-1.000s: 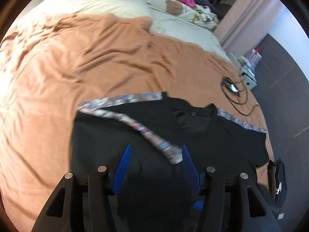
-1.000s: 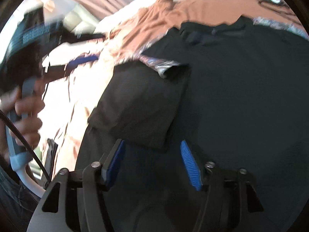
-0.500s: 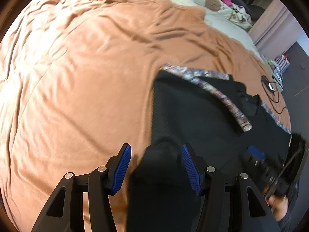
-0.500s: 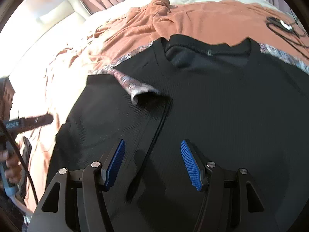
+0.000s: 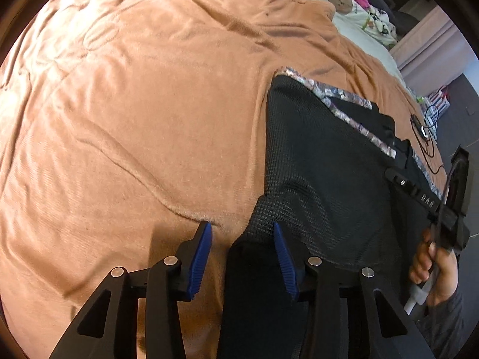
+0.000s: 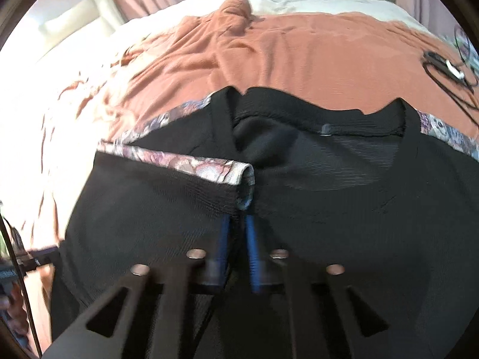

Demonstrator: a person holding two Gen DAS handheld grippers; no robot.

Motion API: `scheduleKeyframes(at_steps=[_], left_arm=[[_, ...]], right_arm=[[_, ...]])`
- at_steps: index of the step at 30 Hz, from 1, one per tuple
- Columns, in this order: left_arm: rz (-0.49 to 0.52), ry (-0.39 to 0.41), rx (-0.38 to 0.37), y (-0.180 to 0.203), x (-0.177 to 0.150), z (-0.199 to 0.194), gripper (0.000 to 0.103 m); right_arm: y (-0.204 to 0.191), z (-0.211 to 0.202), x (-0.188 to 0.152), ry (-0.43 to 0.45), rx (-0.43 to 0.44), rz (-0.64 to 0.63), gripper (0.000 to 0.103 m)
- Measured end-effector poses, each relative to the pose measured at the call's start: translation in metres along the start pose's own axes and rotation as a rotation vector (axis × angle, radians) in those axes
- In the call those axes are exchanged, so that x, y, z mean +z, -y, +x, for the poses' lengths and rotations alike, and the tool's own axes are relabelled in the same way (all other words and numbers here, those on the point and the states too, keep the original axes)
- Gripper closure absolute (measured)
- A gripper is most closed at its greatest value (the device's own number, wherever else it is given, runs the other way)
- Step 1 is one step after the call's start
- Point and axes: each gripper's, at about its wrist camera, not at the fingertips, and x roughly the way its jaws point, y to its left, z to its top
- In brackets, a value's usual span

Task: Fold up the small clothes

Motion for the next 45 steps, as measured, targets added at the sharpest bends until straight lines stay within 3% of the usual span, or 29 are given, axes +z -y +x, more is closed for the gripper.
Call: scheduleKeyframes(at_steps=[4,9,17,22,26,28,29,30,32,39,43,45], left_arm=[[-0.014,-0.008,-0.026,-0.002,-0.003,0.006,0.08],[-0.015,0.003,-0.027,-0.004,-0.002,0.003,0.089],[-0.016,-0.01,-0.01,0.001,-0.001,0.003,0.087],[-0.029,0.012,-0.012,0.006,-0.002,-0.007,0.065],[-0.043,0.03,-0.011,0.006,-0.005,-0.016,0.063],[-0.039,0.034,-0.004,0.009,-0.008,-0.02,0.056],[-0.033,0.038,0.004,0.011,-0.01,-0.022,0.054],[-0.027,0.041,0.009,0.013,-0.011,-0.024,0.05],[-0.012,0.047,0.017,0.02,-0.014,-0.028,0.044],[0.018,0.103,0.017,0.052,-0.023,-0.045,0.025],[0.034,0.116,0.004,0.079,-0.025,-0.049,0.025],[0.039,0.119,-0.008,0.093,-0.027,-0.049,0.025]], right_arm=[[0.011,-0.003,-0.003,0.002,0.057,0.067,0.103],[0.017,-0.006,-0.009,-0.015,0.076,0.096,0.103],[0.022,-0.022,-0.015,-0.025,-0.01,0.114,0.103],[0.028,-0.045,-0.009,0.026,-0.052,0.119,0.103],[0.034,-0.059,-0.012,-0.007,0.003,0.116,0.103],[0.036,-0.068,-0.016,-0.013,0.013,0.101,0.096],[0.041,-0.074,-0.02,-0.012,0.016,0.1,0.079],[0.045,-0.08,-0.023,-0.006,0.02,0.102,0.055],[0.054,-0.093,-0.028,0.016,0.01,0.11,0.04],[0.096,-0.148,-0.056,0.038,-0.019,0.133,0.04],[0.12,-0.179,-0.068,0.052,-0.048,0.152,0.037],[0.136,-0.197,-0.075,0.065,-0.064,0.172,0.03]])
